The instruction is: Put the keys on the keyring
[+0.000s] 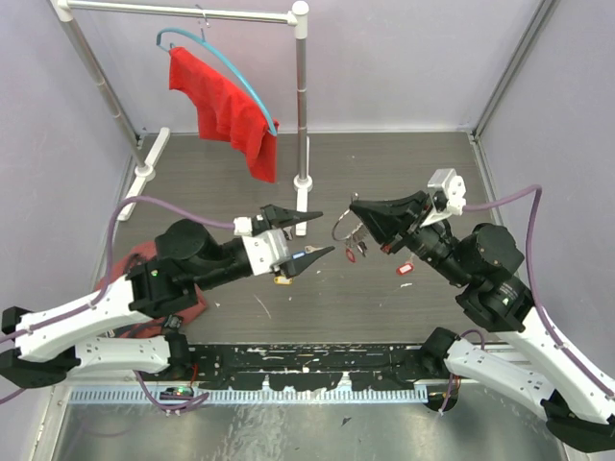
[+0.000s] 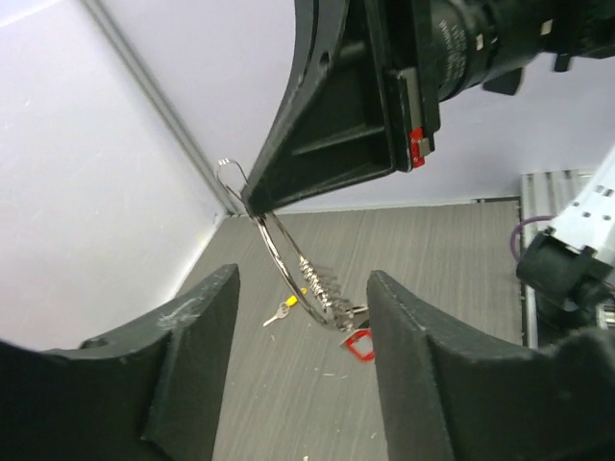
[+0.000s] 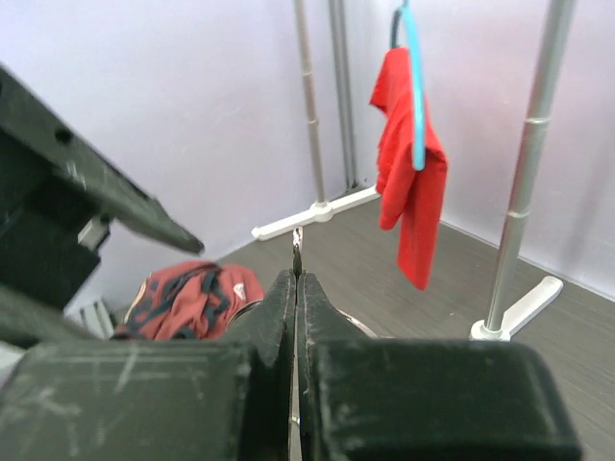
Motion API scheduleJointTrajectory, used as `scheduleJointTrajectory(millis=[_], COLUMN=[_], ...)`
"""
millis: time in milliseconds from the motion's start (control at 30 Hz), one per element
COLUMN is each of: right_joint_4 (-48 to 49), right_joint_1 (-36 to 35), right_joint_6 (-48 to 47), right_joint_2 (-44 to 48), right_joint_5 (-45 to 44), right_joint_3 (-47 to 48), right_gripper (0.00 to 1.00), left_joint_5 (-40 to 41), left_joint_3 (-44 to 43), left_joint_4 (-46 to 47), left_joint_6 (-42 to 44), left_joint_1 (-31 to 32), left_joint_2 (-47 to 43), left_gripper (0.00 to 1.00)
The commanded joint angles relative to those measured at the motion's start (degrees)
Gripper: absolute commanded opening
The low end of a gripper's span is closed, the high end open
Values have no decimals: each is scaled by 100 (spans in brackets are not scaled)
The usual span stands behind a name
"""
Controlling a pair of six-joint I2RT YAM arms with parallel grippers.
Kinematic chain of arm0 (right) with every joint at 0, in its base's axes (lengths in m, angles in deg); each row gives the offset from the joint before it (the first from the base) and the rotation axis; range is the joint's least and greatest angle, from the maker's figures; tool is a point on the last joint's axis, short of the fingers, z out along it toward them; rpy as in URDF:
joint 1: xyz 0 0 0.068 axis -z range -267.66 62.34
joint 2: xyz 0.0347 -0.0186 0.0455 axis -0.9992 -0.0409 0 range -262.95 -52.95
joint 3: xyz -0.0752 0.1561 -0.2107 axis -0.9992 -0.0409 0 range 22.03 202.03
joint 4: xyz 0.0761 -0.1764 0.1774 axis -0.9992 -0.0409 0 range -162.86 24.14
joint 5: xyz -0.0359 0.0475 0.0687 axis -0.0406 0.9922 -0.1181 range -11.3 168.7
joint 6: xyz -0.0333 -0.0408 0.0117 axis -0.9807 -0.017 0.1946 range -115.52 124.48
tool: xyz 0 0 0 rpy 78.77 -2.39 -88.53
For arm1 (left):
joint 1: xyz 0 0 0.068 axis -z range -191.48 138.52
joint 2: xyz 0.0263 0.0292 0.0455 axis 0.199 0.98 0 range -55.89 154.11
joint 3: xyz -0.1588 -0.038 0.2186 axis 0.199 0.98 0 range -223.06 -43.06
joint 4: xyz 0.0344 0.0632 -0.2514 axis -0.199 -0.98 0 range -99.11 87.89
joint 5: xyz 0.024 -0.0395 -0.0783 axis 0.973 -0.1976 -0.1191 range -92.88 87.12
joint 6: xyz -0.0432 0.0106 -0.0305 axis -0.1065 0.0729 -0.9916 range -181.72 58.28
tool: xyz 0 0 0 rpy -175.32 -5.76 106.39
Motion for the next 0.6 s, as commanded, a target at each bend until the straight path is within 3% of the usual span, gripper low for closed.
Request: scheduleJointTrajectory(millis=[0, 333, 567], right_joint_4=[966, 1205, 1205], right_joint_1=[14, 14, 13], right_joint_6=[604, 894, 1007], right_joint_2=[-207, -322, -257], right_joint_5=[-994, -939, -878], right_joint_3=[219, 276, 285], right_gripper=[1, 1, 1], left_joint_5=[935, 2032, 2206], left_joint_3=[274, 311, 261], left_joint_4=[1164, 2727, 2908], left_joint_6=[-3, 467, 597], left_joint_1=[11, 11, 12], left_joint_2=[306, 1124, 1381], left_gripper=[65, 72, 53])
